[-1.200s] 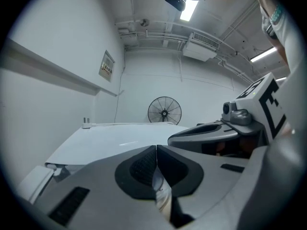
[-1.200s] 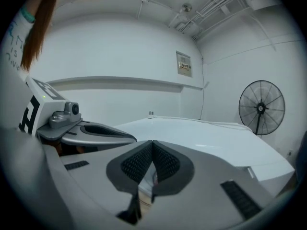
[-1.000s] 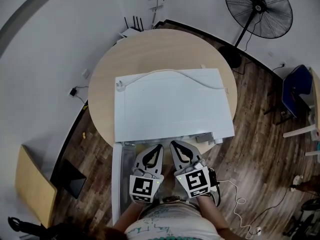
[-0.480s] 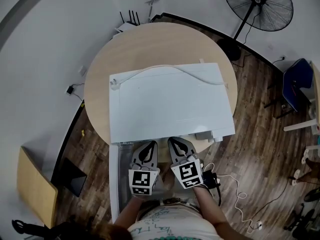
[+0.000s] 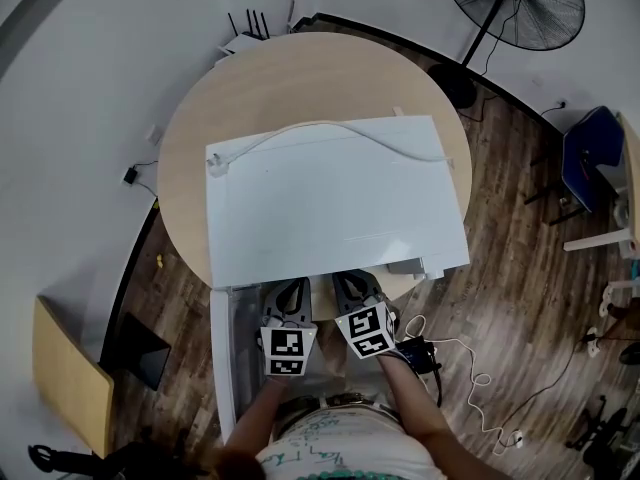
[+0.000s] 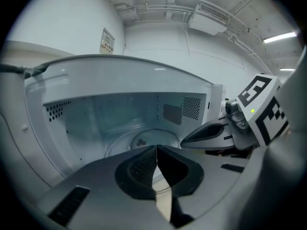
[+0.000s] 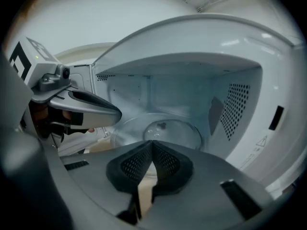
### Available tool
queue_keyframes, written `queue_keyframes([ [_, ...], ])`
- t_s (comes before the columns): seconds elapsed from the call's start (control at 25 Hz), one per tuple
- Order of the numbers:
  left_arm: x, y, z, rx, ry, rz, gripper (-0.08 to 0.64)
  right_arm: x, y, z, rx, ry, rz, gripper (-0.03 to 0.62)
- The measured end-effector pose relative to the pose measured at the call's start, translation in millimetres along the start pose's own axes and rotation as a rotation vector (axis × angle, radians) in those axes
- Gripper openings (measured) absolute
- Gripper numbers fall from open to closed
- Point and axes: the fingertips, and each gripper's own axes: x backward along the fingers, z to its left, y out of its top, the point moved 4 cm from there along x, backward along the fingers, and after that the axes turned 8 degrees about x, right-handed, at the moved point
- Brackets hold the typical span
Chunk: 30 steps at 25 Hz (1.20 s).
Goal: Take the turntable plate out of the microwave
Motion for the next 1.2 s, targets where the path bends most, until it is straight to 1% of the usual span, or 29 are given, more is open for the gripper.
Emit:
queue_keyframes([
  [0.16, -5.3, -7.2, 1.4, -0.011, 0.008, 0.026, 0.015, -4.5, -5.3, 0.5, -0.023, 0.008, 0.017, -0.009],
  [0.2, -6.3, -9.4, 2.5, 0.000, 0.011, 0.031, 0.015, -4.8, -6.1, 0.4, -0.031, 0.008, 0.020, -0.009],
  [0.24, -7.3, -12.4, 4.1, 0.029, 0.013, 0.034, 0.015, -4.7, -7.4, 0.1, -0.041, 0.008, 0.022, -0.009],
  [0.32, -8.6, -19.5, 8.4, 0.129, 0.010, 0.035, 0.017, -3.9, -11.0, -0.8, -0.083, 0.012, 0.014, -0.009],
  [0.4, -8.6, -25.6, 12.4, 0.246, 0.006, 0.030, 0.021, -3.0, -15.0, -2.2, -0.157, 0.024, -0.013, -0.009],
  [0.44, -8.3, -28.9, 14.3, 0.306, 0.008, 0.030, 0.050, -1.9, -17.3, -3.5, -0.199, 0.030, -0.023, -0.009],
  [0.48, -7.8, -32.8, 15.9, 0.361, 0.013, 0.034, 0.113, -0.4, -19.6, -5.1, -0.239, 0.033, -0.028, -0.009],
  [0.52, -7.3, -37.1, 17.0, 0.406, 0.020, 0.040, 0.126, 1.3, -22.0, -6.9, -0.270, 0.034, -0.028, -0.009],
  [0.6, -6.8, -46.2, 18.5, 0.473, 0.037, 0.055, 0.126, 4.3, -27.2, -11.3, -0.307, 0.026, -0.017, -0.009],
  [0.64, -6.9, -50.8, 19.2, 0.510, 0.046, 0.062, 0.138, 5.4, -29.6, -13.6, -0.316, 0.019, -0.012, -0.009],
  [0.72, -7.0, -58.5, 20.8, 0.594, 0.064, 0.066, 0.187, 8.2, -33.3, -17.6, -0.322, 0.008, -0.007, -0.009],
  [0.76, -6.9, -60.7, 21.7, 0.627, 0.076, 0.061, 0.209, 9.7, -34.7, -19.2, -0.323, 0.003, -0.005, -0.009],
  [0.88, -6.7, -60.8, 23.3, 0.685, 0.117, 0.038, 0.234, 13.5, -38.6, -22.4, -0.330, -0.001, -0.002, -0.009],
  [0.96, -6.0, -62.2, 25.6, 0.754, 0.161, 0.030, 0.263, 16.0, -40.9, -23.6, -0.330, 0.000, 0.000, -0.009],
  [1.04, -5.7, -66.5, 29.3, 0.815, 0.202, 0.028, 0.271, 18.2, -42.9, -25.2, -0.337, -0.003, 0.002, -0.009],
  [1.2, -14.2, -78.9, 34.4, 0.882, 0.211, 0.057, 0.279, 22.2, -47.5, -29.0, -0.355, 0.000, 0.004, -0.009],
])
